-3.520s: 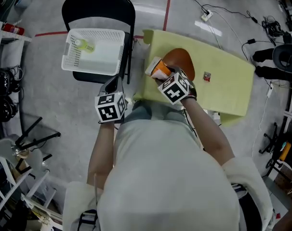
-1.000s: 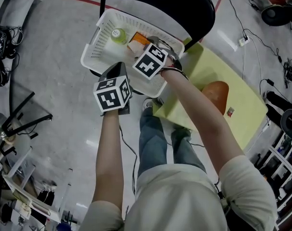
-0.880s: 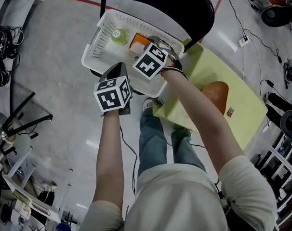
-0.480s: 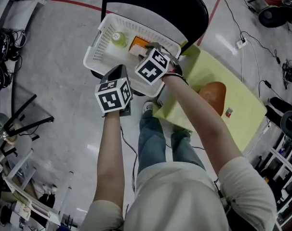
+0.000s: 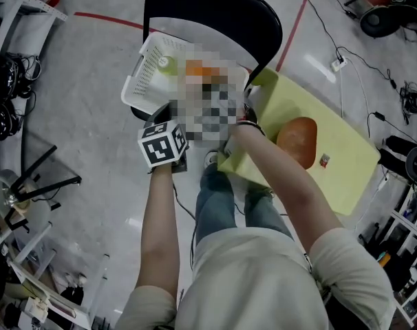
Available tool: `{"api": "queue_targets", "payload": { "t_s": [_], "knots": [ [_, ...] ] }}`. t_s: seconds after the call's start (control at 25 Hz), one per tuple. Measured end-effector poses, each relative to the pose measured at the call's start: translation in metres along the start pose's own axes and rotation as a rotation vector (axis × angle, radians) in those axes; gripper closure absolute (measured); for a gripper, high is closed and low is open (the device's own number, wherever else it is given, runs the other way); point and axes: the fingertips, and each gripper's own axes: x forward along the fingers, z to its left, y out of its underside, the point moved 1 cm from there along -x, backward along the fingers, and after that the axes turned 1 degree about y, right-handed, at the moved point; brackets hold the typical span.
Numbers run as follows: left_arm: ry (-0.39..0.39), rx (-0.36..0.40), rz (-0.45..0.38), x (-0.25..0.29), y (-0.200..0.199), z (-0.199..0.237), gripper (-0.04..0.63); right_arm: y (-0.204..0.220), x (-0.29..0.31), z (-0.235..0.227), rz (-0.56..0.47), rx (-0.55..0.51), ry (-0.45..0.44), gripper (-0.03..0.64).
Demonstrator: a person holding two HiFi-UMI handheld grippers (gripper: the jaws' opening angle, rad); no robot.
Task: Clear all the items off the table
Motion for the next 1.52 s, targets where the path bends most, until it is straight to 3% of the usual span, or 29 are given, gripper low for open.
{"api": "queue_targets", "payload": {
  "t_s": [0.24, 0.68, 0.96, 1.52],
  "knots": [
    [0.031, -0.038, 0.000, -0.012, 0.000, -0.007, 0.588, -0.002, -0.025, 0.009, -0.035, 0.050, 0.011, 0.618],
    [0.094, 0.052, 0.020, -0.032, 0.005, -0.055, 0.586, 0.025, -0.090, 0.001, -0.078, 0.177, 0.078, 0.618],
    [0.172, 0.151, 0.051, -0.041, 0.016, -0.105, 0.586, 0.064, -0.137, -0.007, -0.127, 0.319, 0.152, 0.618],
    [0.329, 0.373, 0.147, -0.063, 0.069, -0.220, 0.586, 0.182, -0.219, -0.021, -0.125, 0.560, 0.296, 0.618]
  ]
}}
